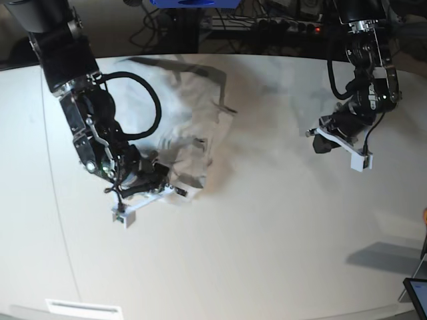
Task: Fold the T-shirt properly
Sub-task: 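Grasp the shirt's folded edge with the left gripper and pull it outward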
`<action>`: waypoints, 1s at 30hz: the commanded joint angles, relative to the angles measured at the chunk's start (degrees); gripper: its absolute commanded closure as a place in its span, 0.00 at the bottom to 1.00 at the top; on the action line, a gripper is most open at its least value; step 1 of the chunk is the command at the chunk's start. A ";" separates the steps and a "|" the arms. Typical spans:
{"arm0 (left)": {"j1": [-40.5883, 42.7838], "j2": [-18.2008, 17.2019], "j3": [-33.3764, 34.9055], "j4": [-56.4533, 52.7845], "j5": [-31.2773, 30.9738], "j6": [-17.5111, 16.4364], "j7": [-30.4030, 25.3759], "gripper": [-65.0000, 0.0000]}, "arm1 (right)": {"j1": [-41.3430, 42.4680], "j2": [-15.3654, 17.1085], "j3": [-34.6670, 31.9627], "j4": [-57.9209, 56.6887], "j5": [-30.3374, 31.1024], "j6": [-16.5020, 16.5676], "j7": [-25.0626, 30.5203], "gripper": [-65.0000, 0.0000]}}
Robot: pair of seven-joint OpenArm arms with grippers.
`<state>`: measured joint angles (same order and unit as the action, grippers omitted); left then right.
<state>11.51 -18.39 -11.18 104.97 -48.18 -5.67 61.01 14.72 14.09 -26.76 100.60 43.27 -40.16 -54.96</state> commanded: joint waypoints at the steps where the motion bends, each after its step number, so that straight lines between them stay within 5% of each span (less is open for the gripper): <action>1: 0.67 -0.46 -0.29 3.38 -0.92 -0.26 -0.93 1.00 | 1.24 1.25 0.52 3.27 -0.41 0.16 0.67 1.00; 5: 4.27 -0.64 -0.29 10.94 -1.53 -0.26 -0.75 1.00 | 0.97 3.01 1.84 9.07 -0.23 0.16 -4.95 1.00; 9: 7.35 -0.90 4.37 11.21 -3.64 -0.26 -0.57 1.00 | -2.63 3.36 9.84 11.54 -0.23 0.16 -8.47 1.00; 14: 8.58 -0.82 15.09 11.65 -3.64 -1.41 -1.19 1.00 | -5.27 7.32 18.72 11.36 -0.32 0.16 -8.03 1.00; 21: 4.98 -0.46 27.31 12.79 -3.73 -4.66 -11.12 1.00 | -10.11 12.68 28.30 7.05 -0.41 0.16 -2.49 1.00; 30: 1.46 3.23 30.56 12.97 -3.90 -5.01 -12.88 1.00 | -13.53 12.07 29.97 -0.24 -8.23 0.16 -0.47 1.00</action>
<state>13.15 -15.18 19.27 116.86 -51.09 -9.96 49.19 0.27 25.36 2.66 99.57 35.53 -39.99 -56.64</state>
